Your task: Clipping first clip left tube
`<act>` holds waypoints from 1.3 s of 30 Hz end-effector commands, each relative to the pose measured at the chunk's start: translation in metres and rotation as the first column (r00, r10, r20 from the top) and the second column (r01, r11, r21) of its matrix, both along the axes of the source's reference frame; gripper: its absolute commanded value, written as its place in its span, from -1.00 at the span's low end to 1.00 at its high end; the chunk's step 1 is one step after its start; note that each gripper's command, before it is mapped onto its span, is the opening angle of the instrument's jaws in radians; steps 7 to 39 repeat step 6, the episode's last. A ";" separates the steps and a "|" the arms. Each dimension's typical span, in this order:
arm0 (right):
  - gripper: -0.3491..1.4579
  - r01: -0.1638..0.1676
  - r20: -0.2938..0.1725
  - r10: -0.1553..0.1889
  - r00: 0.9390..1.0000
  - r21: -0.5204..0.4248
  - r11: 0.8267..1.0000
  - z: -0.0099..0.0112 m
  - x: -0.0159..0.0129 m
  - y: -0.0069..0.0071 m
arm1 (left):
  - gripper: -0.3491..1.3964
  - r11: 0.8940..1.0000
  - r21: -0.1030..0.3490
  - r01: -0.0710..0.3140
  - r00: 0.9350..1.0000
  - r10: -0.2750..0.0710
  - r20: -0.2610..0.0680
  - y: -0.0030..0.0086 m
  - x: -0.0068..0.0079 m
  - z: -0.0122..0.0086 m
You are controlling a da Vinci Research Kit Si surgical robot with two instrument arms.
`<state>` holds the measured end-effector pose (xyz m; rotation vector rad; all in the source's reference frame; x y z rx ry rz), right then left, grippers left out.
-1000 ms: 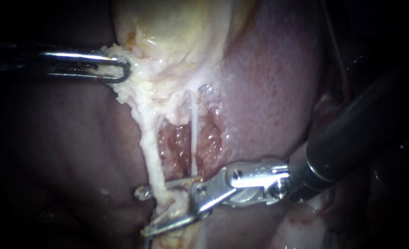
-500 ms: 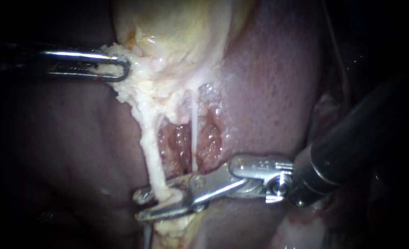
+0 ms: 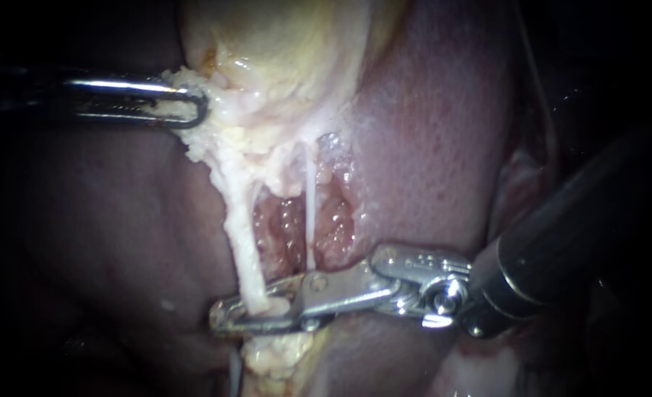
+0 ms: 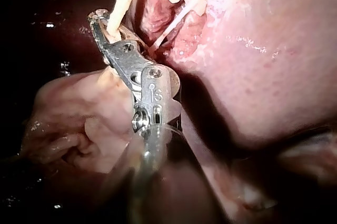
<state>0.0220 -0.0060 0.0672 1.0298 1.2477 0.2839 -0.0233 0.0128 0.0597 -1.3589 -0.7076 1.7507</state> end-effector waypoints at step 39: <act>-1.00 0.001 0.003 -0.001 1.000 0.002 1.000 0.0004 0.0000 -0.0003 | -1.00 1.000 0.000 0.000 1.000 0.000 0.000 0.0000 0.0000 0.0000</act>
